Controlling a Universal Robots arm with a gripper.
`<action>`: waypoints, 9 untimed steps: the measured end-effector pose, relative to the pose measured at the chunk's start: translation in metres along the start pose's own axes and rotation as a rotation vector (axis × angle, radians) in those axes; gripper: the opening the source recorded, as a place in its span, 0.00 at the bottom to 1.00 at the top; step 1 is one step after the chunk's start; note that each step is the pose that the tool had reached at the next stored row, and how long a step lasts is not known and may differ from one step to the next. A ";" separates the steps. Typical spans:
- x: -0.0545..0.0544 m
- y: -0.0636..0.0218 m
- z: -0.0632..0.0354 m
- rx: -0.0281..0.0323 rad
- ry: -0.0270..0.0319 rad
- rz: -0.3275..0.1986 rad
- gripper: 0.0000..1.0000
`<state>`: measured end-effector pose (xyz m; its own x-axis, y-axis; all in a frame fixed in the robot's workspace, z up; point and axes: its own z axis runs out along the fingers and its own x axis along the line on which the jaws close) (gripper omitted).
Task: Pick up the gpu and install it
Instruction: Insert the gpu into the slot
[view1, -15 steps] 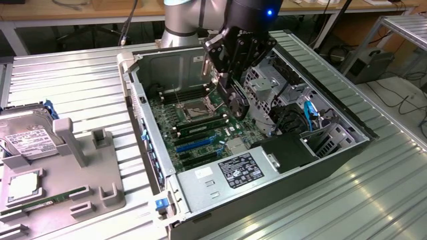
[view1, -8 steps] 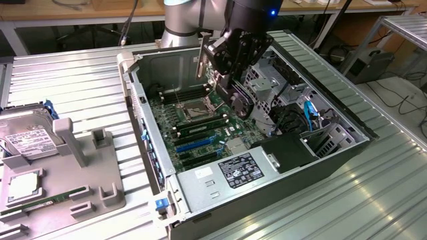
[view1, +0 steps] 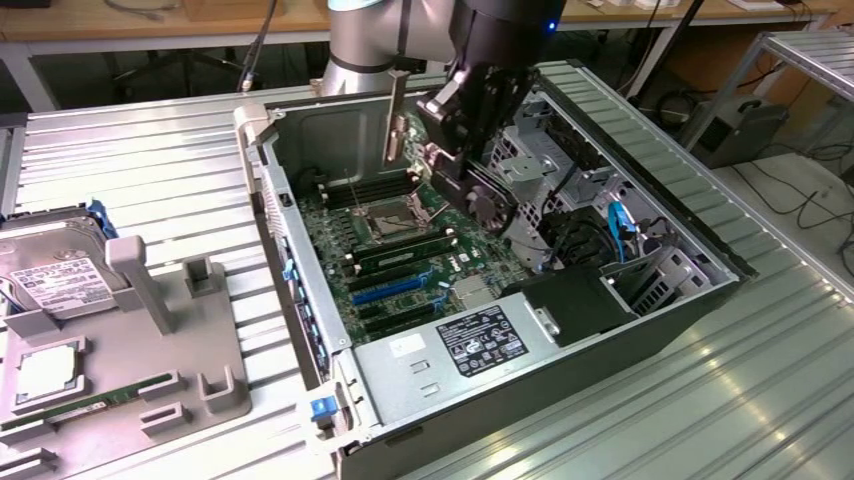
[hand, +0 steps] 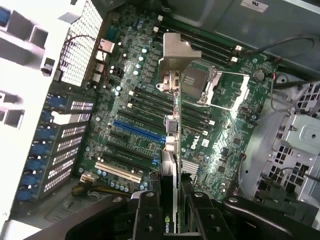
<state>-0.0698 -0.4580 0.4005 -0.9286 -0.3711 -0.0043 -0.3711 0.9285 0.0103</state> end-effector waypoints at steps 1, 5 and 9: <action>0.000 0.0000 0.0002 0.0009 -0.0023 -0.019 0.26; 0.000 0.0000 0.0011 0.0041 -0.0105 -0.094 0.26; 0.000 0.0000 0.0023 0.0057 -0.0156 -0.178 0.26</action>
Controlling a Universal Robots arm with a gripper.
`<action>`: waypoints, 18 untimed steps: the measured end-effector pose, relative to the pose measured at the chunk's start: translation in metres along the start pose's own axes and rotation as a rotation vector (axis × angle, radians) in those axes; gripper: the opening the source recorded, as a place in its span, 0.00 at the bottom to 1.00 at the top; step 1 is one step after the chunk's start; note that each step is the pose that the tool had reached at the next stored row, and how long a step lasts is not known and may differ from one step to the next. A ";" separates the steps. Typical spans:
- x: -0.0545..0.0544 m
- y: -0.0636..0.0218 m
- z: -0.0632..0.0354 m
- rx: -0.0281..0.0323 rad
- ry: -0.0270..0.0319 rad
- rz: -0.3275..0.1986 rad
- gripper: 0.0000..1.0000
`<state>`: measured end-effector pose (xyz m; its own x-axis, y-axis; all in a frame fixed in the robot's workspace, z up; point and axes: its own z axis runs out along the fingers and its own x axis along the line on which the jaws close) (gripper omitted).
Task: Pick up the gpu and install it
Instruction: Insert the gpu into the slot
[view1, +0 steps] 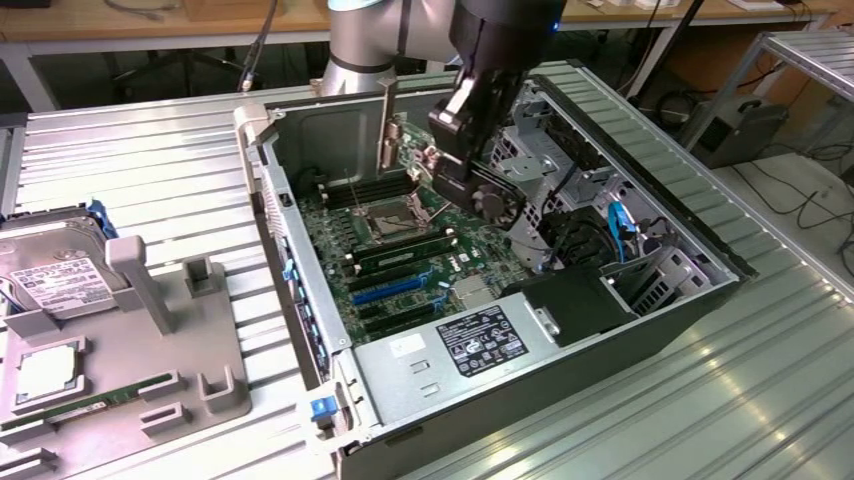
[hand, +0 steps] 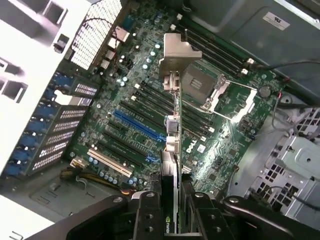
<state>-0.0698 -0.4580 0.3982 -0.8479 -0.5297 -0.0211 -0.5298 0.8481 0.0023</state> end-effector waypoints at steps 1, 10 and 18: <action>0.000 0.0000 0.0003 -0.0001 -0.0004 -0.018 0.26; 0.000 0.0000 0.0044 -0.0040 -0.0012 -0.236 0.26; 0.000 0.0000 0.0123 -0.0083 -0.0012 -0.446 0.26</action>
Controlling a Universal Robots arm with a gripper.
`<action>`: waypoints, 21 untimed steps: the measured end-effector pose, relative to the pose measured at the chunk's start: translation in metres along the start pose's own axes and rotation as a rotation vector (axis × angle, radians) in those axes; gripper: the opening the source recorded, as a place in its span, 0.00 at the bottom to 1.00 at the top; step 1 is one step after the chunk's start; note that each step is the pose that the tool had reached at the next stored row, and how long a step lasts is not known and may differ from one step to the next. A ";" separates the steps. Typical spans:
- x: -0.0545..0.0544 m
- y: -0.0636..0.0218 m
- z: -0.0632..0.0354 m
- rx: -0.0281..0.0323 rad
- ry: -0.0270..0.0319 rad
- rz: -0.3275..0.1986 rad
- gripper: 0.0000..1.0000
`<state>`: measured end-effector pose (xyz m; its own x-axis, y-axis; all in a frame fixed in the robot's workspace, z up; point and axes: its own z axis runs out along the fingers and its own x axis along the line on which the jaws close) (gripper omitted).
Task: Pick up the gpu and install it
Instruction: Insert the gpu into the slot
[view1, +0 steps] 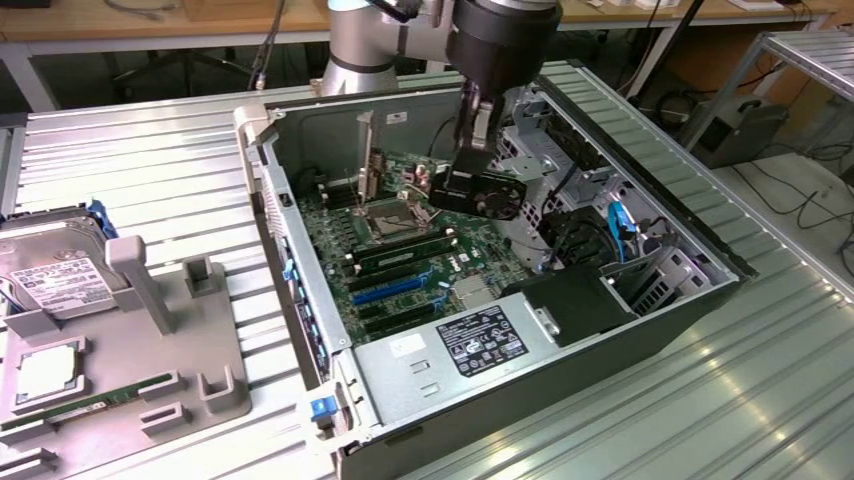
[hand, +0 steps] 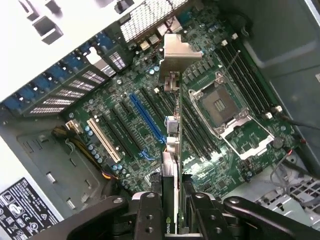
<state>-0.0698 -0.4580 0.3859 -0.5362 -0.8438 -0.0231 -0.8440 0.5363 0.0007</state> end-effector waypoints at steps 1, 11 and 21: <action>0.000 0.0000 0.0015 -0.0007 0.0000 -0.041 0.26; 0.000 0.0000 0.0077 -0.0045 -0.0003 -0.228 0.26; 0.000 0.0001 0.0185 -0.0095 -0.0002 -0.440 0.26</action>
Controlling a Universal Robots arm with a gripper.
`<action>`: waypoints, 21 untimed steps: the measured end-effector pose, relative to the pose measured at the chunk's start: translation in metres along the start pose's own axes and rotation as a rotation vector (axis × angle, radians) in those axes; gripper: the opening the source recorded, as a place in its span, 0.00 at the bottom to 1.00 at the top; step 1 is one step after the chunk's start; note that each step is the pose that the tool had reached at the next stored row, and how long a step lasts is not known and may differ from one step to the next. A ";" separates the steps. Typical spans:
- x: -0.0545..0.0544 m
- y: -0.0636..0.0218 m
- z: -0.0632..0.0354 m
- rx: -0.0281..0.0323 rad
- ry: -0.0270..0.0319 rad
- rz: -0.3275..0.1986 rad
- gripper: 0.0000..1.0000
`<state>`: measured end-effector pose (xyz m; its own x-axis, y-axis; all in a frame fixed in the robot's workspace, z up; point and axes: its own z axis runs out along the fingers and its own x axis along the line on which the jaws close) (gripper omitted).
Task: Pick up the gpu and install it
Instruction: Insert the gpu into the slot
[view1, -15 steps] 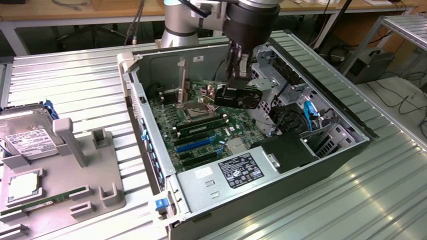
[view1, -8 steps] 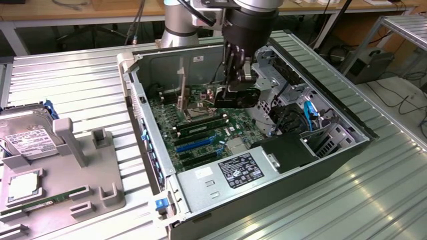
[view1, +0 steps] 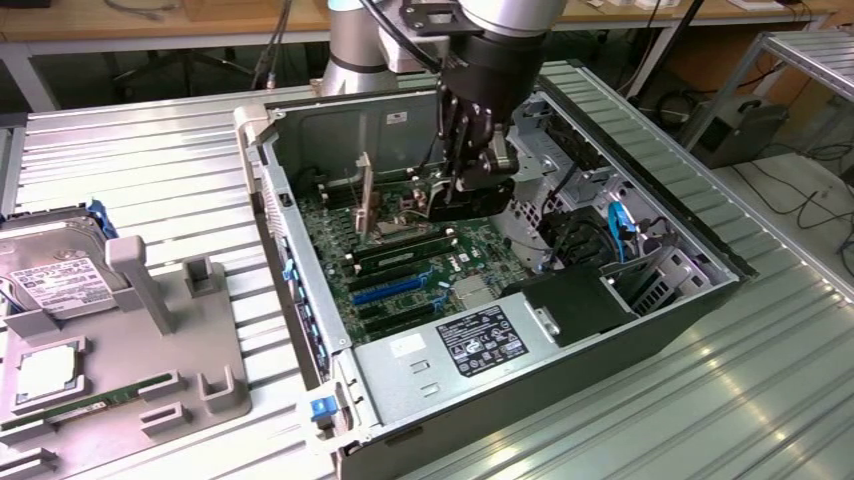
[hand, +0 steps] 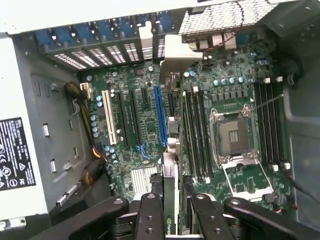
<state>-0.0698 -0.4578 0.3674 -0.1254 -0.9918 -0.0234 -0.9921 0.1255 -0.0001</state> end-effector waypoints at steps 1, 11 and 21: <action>0.000 0.0001 0.0017 -0.0002 0.0000 -0.009 0.26; 0.003 0.0241 0.0224 -0.0011 0.0000 -0.049 0.26; 0.005 0.0302 0.0446 -0.0038 -0.0001 -0.162 0.26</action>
<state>-0.1003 -0.4578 0.3227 0.0359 -0.9991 -0.0235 -0.9994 -0.0359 -0.0001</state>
